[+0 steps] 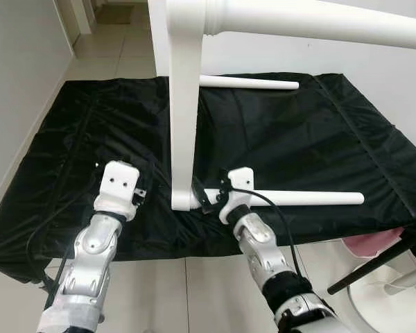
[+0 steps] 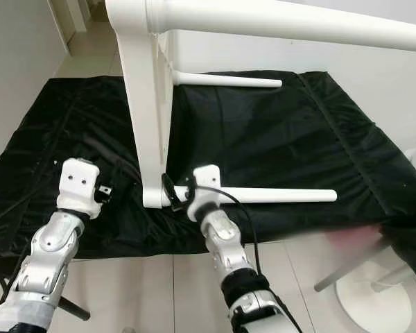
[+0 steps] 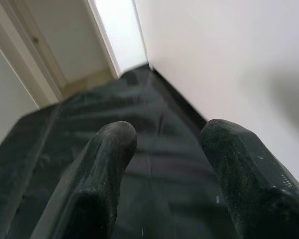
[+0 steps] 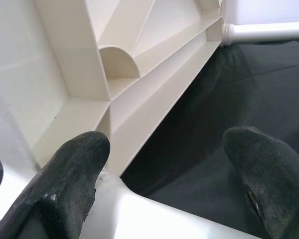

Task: Building children table

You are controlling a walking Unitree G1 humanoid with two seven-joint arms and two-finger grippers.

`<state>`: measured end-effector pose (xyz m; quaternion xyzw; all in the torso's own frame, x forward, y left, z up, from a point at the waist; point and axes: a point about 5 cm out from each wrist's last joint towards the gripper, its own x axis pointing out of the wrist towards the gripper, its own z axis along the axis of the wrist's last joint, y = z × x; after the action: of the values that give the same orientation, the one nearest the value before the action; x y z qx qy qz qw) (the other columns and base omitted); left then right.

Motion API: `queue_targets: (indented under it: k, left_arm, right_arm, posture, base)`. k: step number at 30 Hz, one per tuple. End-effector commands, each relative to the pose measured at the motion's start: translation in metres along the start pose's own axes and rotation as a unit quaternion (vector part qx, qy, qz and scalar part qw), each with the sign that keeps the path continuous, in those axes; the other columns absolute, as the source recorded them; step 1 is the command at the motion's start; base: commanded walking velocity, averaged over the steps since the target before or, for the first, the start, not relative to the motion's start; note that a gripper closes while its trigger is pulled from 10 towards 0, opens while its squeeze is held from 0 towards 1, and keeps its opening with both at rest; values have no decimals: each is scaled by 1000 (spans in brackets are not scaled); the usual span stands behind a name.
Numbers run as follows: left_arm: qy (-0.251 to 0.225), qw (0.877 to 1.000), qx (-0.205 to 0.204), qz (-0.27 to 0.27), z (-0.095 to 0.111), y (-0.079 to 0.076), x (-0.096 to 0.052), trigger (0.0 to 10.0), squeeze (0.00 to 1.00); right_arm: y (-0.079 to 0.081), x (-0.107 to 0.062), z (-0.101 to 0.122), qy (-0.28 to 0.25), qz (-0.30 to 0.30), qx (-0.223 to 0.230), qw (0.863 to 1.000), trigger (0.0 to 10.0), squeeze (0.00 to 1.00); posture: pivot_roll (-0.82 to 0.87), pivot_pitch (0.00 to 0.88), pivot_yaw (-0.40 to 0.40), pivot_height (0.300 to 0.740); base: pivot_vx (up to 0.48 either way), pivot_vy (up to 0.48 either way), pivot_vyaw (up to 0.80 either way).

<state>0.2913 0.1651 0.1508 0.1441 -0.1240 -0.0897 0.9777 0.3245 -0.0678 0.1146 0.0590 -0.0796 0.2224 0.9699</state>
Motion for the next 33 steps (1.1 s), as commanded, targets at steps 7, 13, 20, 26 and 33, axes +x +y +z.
queue_targets:
  k: [7,13,20,26,33]
  left_arm:
    - [26,996,11,-82,-9,-11,-16,10000,0]
    - [44,991,3,-129,-9,-14,-26,10000,0]
    - [34,983,-17,-178,0,-22,-27,10000,0]
    - [33,976,-53,-209,10,-38,-24,10000,0]
    - [34,975,-92,-198,18,-44,-11,10000,0]
  right_arm:
    - [-28,-33,-4,6,-8,-14,1000,10000,0]
    - [-37,-43,1,6,16,-27,999,10000,0]
    - [-36,-42,3,12,38,-30,999,10000,0]
    - [-36,-38,7,10,47,-28,998,10000,0]
    - [-37,-39,8,11,43,-30,999,10000,0]
  posture:
    - [45,69,4,740]
    - [45,63,0,740]
    - [53,61,-8,740]
    - [53,62,-11,740]
    - [35,76,-4,740]
  base:
    - [0,0,0]
    - [0,0,0]
    - [0,0,0]
    - [0,0,0]
    - [0,0,0]
